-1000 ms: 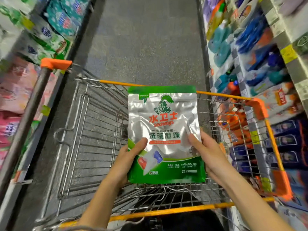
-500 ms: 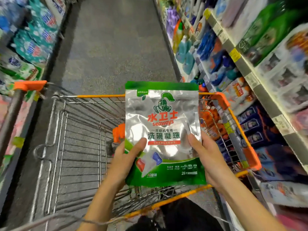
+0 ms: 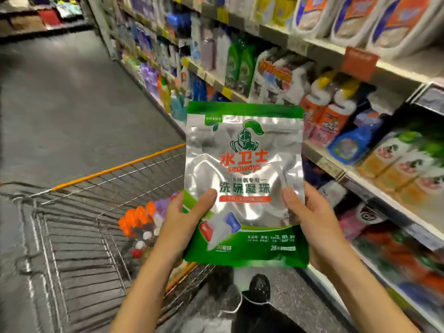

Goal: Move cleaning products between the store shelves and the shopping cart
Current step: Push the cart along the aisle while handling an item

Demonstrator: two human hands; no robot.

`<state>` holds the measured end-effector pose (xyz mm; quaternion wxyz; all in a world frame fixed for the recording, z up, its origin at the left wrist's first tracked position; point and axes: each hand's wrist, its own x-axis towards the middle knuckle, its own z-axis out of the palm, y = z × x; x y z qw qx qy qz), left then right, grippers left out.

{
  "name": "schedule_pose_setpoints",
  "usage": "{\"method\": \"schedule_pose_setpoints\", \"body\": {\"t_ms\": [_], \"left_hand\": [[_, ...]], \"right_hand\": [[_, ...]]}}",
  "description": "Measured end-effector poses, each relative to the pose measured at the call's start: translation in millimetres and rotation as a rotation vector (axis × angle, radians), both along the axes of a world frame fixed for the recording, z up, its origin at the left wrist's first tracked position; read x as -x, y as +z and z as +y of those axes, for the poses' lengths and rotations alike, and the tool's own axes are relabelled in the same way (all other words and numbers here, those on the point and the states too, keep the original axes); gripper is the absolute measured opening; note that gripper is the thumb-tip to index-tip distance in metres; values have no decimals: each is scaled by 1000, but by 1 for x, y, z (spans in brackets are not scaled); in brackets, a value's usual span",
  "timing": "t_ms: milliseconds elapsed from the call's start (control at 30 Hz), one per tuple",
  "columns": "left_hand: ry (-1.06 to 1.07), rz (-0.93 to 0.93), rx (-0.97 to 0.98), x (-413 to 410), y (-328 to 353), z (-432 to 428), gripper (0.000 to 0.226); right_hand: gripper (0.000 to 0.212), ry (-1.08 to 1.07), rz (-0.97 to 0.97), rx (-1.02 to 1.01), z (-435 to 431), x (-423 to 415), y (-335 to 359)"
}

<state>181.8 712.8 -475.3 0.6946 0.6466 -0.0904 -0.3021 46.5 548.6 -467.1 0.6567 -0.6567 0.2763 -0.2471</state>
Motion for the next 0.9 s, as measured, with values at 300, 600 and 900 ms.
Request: {"method": "schedule_pose_setpoints", "body": {"t_ms": [300, 600, 900], "left_hand": [[-383, -151, 121, 91, 52, -77, 60], [-667, -256, 288, 207, 121, -130, 26], [-760, -238, 398, 304, 153, -145, 46]], "right_hand": [[22, -404, -151, 57, -8, 144, 56], [23, -639, -267, 209, -5, 281, 119], [21, -738, -293, 328, 5, 382, 159]]}}
